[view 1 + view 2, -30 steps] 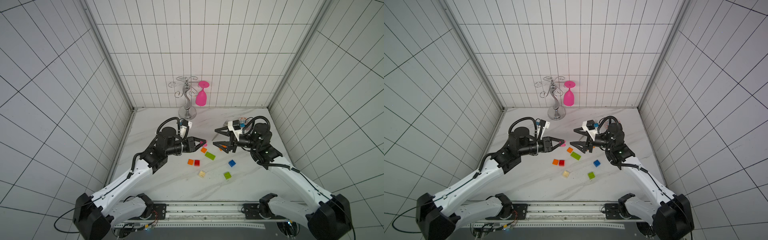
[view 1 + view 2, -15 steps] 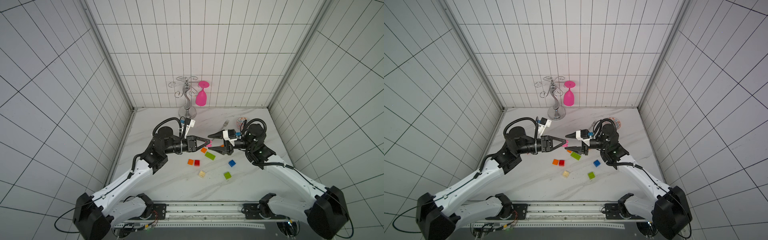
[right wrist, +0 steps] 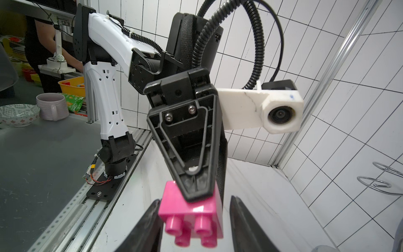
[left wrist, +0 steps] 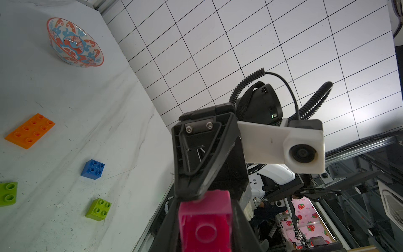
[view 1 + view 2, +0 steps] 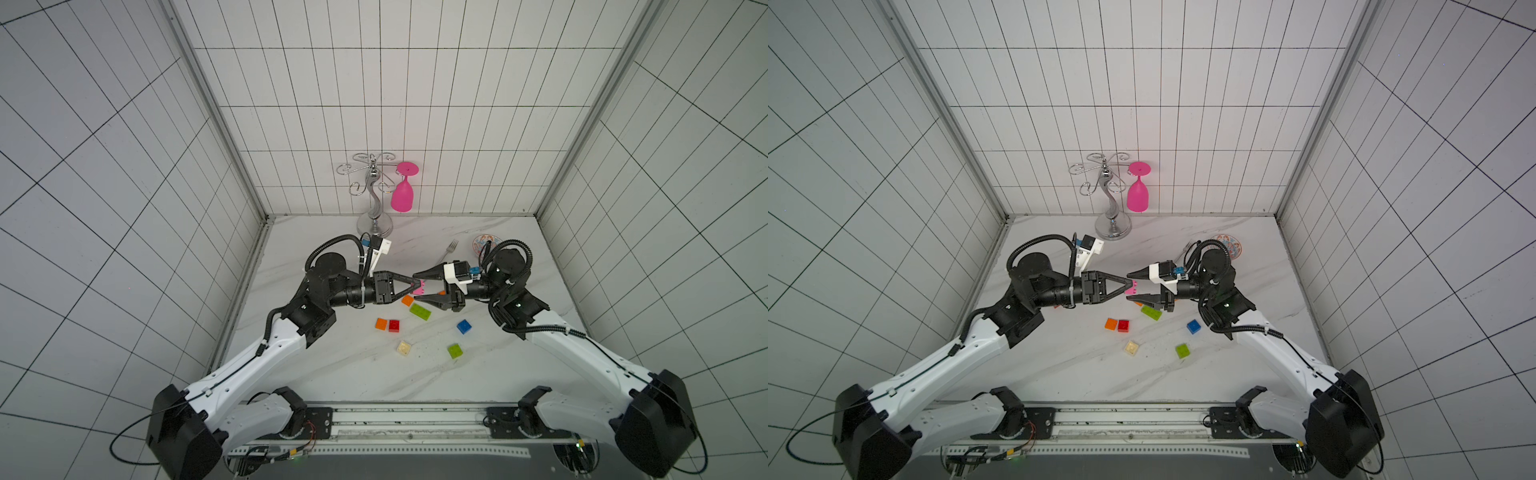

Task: Assemble the letter r with lego
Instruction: Adjust the lego brick at the center of the board.

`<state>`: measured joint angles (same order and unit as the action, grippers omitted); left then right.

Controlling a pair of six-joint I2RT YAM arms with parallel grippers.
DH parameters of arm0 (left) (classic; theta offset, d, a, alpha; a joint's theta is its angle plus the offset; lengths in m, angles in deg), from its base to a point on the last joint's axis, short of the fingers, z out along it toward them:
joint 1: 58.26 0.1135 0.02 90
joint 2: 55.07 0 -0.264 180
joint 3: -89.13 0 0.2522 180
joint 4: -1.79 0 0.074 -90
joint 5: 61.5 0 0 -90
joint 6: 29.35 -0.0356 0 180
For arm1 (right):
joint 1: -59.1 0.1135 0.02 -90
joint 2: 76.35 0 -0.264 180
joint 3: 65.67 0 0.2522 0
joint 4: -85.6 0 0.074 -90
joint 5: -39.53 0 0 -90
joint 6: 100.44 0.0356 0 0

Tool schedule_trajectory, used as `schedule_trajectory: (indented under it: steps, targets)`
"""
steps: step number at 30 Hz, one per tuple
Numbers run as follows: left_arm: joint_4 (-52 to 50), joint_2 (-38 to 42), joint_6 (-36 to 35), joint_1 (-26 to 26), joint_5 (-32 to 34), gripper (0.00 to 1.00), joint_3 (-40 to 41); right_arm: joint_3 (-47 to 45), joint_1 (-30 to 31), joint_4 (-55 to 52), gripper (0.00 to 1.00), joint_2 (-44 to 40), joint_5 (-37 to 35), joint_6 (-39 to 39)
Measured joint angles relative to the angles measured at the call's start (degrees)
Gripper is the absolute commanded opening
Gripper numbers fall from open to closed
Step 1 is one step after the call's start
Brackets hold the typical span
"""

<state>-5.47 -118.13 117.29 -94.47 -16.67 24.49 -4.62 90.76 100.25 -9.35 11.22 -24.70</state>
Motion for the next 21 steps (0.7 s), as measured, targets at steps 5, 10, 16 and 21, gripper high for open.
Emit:
schedule_trajectory:
  steps: [5,10,16,21]
  targets:
    - [0.24,-0.07,2.40,0.26,0.15,0.09,-0.07,-0.02,0.02,0.83,0.17,-0.22,-0.15,-1.53]
    - [0.22,-0.02,1.88,0.46,0.35,0.73,-0.11,-0.76,0.24,0.92,0.02,-1.11,-1.90,1.46]
    - [-13.14,4.26,-6.14,6.14,8.90,0.90,-0.59,-2.80,2.16,-12.83,0.00,-5.86,-11.85,7.23]
    - [-31.41,7.65,-14.88,9.07,24.92,0.89,-5.05,-2.75,9.86,-33.86,0.00,-5.88,-28.74,11.76]
